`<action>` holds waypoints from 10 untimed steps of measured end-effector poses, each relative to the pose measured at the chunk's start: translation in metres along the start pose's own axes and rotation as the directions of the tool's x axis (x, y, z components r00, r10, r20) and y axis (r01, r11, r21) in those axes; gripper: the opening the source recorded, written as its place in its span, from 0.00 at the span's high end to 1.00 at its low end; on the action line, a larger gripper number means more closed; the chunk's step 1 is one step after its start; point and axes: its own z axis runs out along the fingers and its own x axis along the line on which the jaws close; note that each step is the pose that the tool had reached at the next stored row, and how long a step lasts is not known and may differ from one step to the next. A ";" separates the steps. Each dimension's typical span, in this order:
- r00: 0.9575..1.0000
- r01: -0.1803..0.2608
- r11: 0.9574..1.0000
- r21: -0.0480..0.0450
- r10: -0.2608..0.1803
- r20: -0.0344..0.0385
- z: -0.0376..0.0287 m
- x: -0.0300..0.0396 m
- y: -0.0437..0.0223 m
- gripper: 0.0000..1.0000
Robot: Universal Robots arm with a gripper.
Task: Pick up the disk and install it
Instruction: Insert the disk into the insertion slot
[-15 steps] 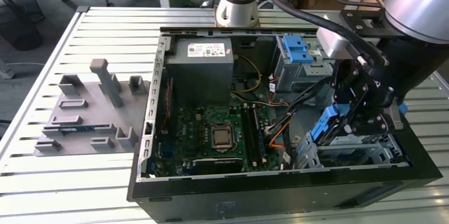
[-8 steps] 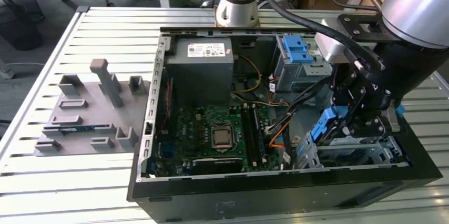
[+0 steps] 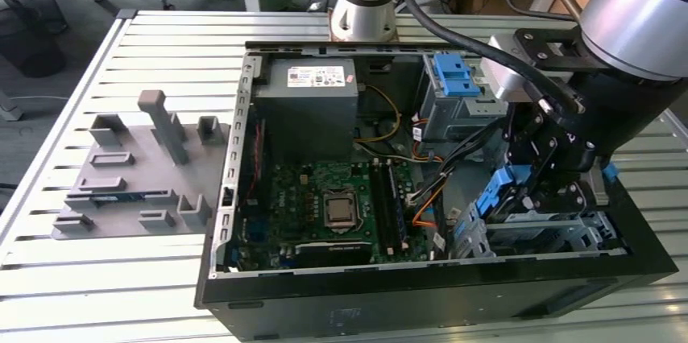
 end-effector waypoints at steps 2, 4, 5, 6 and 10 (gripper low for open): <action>1.000 0.000 1.000 0.000 0.000 0.000 0.0000 0.0000 0.0000 0.64; 1.000 0.000 1.000 0.000 0.000 0.000 0.0001 0.0000 0.0000 0.64; 1.000 0.000 1.000 0.000 0.000 0.000 0.0001 0.0000 0.0000 0.64; 1.000 0.000 1.000 0.000 0.000 0.000 0.0001 0.0000 0.0000 0.64; 1.000 0.000 1.000 0.000 0.000 -0.001 0.0001 0.0000 0.0000 0.57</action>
